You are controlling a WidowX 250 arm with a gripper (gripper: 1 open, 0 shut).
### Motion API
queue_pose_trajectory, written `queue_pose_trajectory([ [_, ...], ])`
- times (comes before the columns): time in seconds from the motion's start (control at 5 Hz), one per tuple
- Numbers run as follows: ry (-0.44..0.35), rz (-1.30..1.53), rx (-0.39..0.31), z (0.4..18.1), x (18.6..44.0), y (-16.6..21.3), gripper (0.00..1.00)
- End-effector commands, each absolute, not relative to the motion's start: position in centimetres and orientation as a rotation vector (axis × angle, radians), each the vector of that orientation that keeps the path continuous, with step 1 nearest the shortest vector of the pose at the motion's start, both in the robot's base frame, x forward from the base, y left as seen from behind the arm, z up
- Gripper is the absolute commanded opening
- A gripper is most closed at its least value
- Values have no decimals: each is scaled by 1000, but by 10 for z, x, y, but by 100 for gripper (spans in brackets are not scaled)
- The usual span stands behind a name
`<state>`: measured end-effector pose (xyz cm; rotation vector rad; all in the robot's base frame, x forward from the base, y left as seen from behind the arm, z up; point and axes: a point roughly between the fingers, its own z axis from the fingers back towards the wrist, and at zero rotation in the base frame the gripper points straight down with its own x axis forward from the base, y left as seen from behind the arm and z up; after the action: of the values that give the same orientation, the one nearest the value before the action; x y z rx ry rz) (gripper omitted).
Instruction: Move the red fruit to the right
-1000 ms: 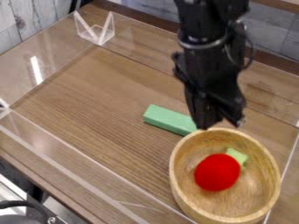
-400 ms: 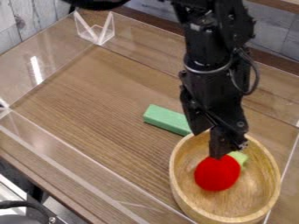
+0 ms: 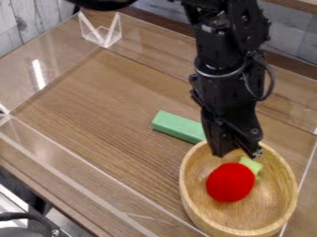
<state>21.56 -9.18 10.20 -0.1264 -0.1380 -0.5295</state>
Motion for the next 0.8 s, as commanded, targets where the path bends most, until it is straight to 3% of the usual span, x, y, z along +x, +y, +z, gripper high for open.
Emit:
queue_pose_trajectory([
  [0.0, -196, -536, -122, 116, 225, -94, 0],
  [0.6, -205, -535, -113, 121, 225, -92, 0],
])
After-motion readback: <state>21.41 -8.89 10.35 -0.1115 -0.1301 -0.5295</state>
